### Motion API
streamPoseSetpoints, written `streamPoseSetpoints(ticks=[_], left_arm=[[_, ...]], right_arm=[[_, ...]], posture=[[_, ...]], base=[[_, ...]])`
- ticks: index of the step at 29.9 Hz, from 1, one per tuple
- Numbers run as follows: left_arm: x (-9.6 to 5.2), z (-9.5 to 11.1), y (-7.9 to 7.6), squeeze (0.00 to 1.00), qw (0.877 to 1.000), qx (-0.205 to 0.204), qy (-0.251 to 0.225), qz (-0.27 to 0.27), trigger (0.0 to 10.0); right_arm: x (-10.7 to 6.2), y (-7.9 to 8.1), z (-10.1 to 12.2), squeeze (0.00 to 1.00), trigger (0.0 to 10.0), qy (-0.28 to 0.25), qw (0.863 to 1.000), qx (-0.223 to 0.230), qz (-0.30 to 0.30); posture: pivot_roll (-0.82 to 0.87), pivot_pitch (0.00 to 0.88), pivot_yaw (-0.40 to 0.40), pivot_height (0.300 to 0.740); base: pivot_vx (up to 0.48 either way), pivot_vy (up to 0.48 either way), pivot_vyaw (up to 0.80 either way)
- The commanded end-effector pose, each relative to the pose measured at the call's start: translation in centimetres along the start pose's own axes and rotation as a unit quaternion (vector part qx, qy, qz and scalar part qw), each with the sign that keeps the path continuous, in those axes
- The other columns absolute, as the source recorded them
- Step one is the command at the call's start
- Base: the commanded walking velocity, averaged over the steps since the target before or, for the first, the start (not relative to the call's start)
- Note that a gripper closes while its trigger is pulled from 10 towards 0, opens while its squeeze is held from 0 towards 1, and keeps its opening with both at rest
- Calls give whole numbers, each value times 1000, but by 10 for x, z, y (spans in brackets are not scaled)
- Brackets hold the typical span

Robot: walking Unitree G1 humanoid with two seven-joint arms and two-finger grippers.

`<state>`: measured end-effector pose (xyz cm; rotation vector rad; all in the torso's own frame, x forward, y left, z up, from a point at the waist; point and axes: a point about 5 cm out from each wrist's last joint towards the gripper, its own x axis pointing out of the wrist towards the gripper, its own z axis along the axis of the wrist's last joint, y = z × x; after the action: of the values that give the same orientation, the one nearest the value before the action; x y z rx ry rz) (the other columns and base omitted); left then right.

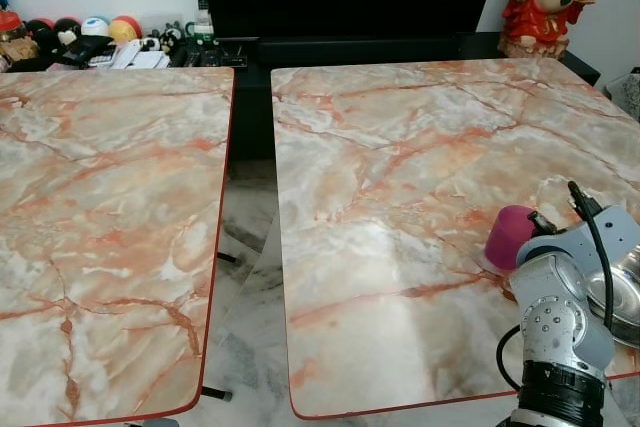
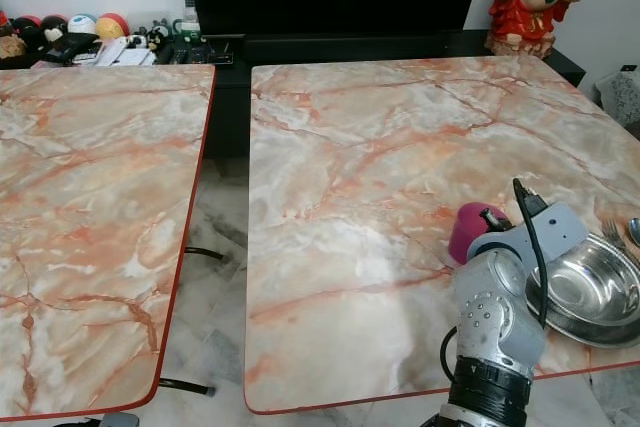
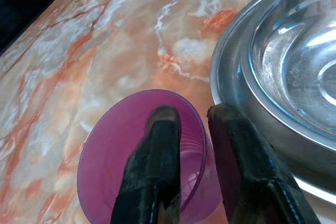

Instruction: Setting the table

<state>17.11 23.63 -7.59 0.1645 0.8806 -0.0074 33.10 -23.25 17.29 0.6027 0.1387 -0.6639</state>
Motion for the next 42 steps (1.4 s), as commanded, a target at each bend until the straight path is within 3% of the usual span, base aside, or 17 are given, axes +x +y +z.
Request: streamPoseSetpoints(ticks=[1,12,16,20,25,30,33,42], left_arm=[[-2,-8,2,0,1000,3,16,2,10000],[-2,-7,1,0,1000,2,15,2,10000],[-2,-8,2,0,1000,2,16,4,10000],[-2,-8,4,0,1000,3,17,6,10000],[-4,-9,10,0,1000,6,18,14,10000],[-5,-11,15,0,1000,1,20,23,10000],[-7,-13,22,0,999,-25,21,42,10000],[-8,-14,28,0,996,-59,23,60,10000]], right_arm=[[-3,1,6,0,10000,-17,1000,3,-2],[-10,1,26,0,10000,-89,996,-20,-10],[-15,6,38,0,10000,-137,988,-68,11],[-18,17,41,0,10000,-153,980,-104,69],[-24,36,42,0,10000,-168,952,-148,206],[-25,33,40,0,10000,-167,945,-164,229],[-27,34,39,0,10000,-174,934,-186,250],[-35,41,31,0,10000,-181,914,-213,294]], posture=[[-32,124,-11,740],[-35,119,-12,740],[-30,114,-11,740],[-31,107,-8,740],[-27,89,-6,740],[-21,81,-5,740],[-24,92,-2,740],[-20,110,1,740]], base=[[0,0,0],[0,0,0],[0,0,0],[0,0,0],[0,0,0],[0,0,0],[0,0,0],[0,0,685]])
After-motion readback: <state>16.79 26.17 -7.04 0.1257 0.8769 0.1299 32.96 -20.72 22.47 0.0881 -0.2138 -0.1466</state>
